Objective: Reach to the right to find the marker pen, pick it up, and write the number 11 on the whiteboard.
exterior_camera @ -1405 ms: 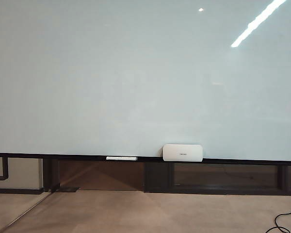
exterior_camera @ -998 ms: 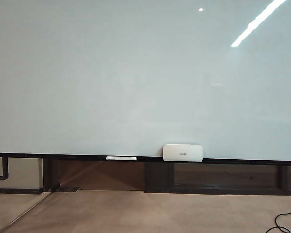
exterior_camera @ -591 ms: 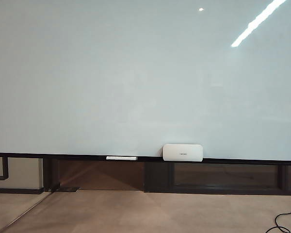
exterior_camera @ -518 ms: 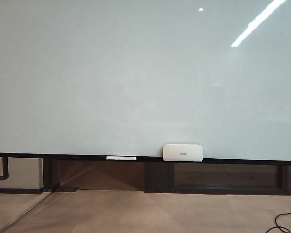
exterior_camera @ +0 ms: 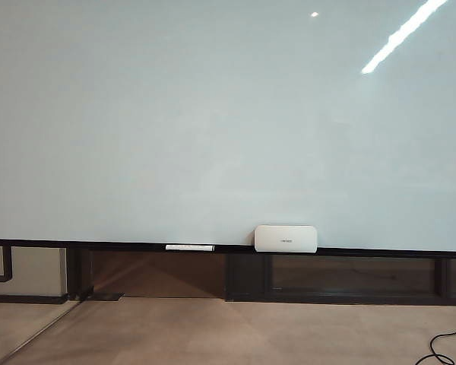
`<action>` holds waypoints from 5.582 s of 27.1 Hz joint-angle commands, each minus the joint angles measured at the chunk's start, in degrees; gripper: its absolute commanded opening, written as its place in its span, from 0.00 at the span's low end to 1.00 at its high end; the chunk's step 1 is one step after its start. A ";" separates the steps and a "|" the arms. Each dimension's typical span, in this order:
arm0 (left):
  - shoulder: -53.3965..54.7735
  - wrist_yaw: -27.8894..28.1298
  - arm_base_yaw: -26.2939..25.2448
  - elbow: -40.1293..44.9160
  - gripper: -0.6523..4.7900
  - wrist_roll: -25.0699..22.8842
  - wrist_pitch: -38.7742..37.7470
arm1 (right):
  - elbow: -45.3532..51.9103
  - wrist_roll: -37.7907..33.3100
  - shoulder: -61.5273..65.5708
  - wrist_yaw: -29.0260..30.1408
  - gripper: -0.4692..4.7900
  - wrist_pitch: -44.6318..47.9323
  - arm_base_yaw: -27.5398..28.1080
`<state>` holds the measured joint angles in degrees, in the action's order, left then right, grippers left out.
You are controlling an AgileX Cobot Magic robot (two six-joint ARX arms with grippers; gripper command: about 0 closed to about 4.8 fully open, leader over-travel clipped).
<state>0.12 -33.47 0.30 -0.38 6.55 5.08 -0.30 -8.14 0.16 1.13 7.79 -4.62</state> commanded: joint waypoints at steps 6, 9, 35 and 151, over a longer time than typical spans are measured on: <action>0.07 -1.77 0.09 -0.15 0.11 4.70 0.85 | -4.04 -0.92 1.11 -5.35 0.07 0.68 -0.07; 0.61 -5.01 0.13 -0.15 0.11 6.56 0.20 | -5.49 -0.92 2.67 -6.29 0.07 0.87 -0.04; 30.77 -7.52 5.14 -5.29 0.11 2.89 23.30 | -25.86 -4.72 65.44 7.82 0.22 33.99 35.43; 60.33 1.33 13.05 -14.23 0.11 -3.56 35.17 | -92.98 11.06 140.71 18.67 0.59 49.07 37.24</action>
<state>60.51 -32.25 13.37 -14.35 3.29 39.94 -93.03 1.72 141.34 21.37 56.07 32.56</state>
